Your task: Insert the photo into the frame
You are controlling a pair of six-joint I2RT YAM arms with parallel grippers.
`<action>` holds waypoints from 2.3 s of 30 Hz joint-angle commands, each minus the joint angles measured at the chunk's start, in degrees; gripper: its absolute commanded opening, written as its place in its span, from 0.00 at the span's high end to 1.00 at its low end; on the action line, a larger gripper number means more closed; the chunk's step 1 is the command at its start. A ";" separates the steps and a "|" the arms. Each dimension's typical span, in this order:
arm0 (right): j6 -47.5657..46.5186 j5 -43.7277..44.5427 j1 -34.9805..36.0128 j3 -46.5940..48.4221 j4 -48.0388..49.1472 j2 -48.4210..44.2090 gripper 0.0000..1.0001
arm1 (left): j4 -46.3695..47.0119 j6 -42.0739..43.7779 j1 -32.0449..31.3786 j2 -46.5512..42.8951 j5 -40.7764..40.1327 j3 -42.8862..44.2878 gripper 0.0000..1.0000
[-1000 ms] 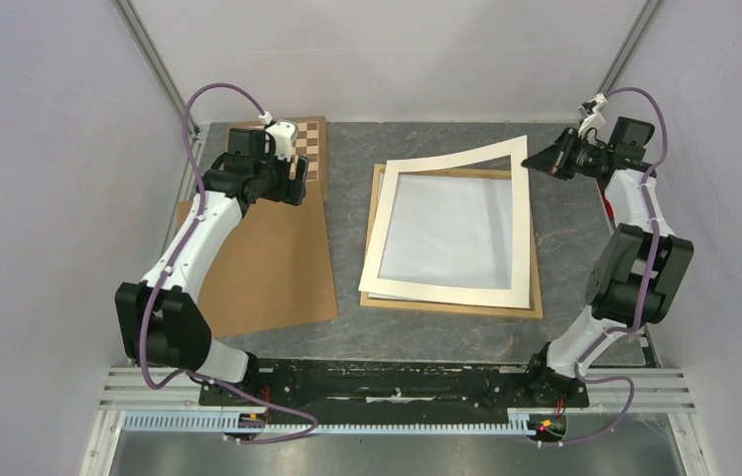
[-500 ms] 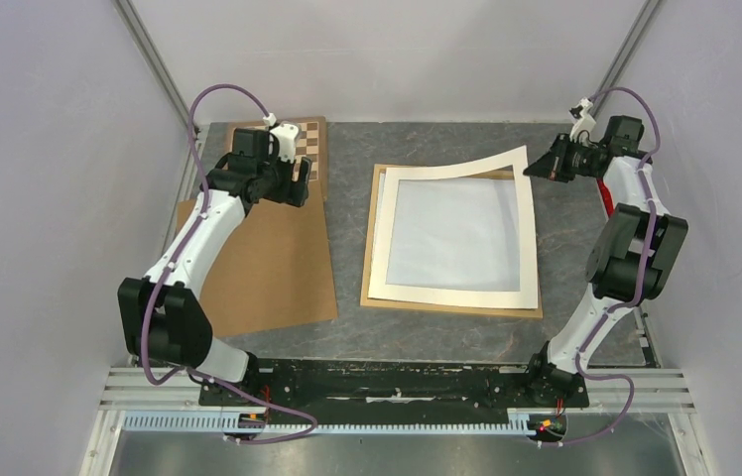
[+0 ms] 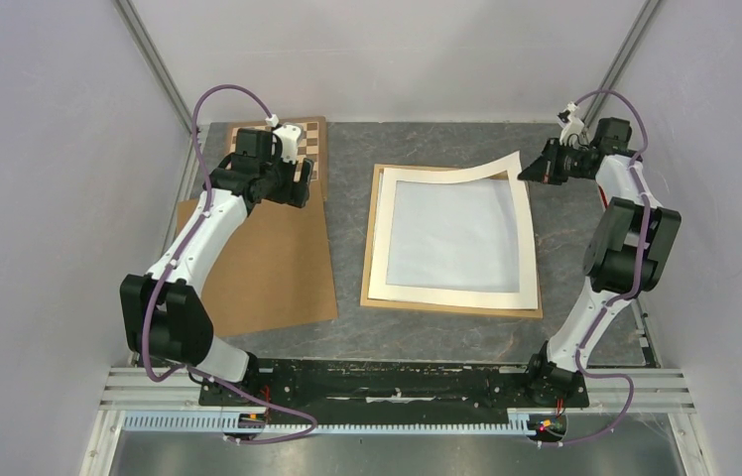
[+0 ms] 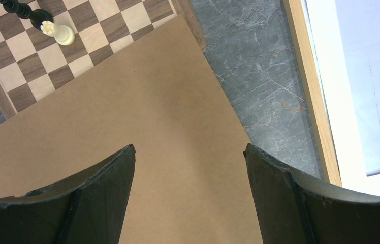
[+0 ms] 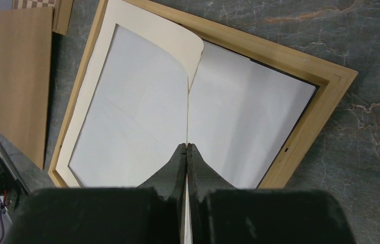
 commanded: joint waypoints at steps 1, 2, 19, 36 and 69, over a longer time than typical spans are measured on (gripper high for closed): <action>-2.82 0.41 1.47 2.63 0.48 0.49 1.00 | 1.95 -2.25 -0.31 0.07 -0.71 1.86 0.14; -3.05 0.41 1.68 2.70 0.58 0.62 1.00 | 1.95 -2.33 -0.31 0.10 -0.71 1.86 0.14; -5.28 7.21 2.15 -3.19 3.55 -2.21 0.99 | 2.03 -2.04 -0.93 0.62 -0.45 1.72 0.14; -4.84 10.64 2.50 -8.58 8.49 -3.56 0.81 | 2.91 -2.07 -1.98 1.48 -0.47 0.70 0.14; -13.13 19.14 4.18 -2.71 6.88 -2.28 0.68 | 3.05 -1.79 -4.00 2.27 -1.20 0.45 0.14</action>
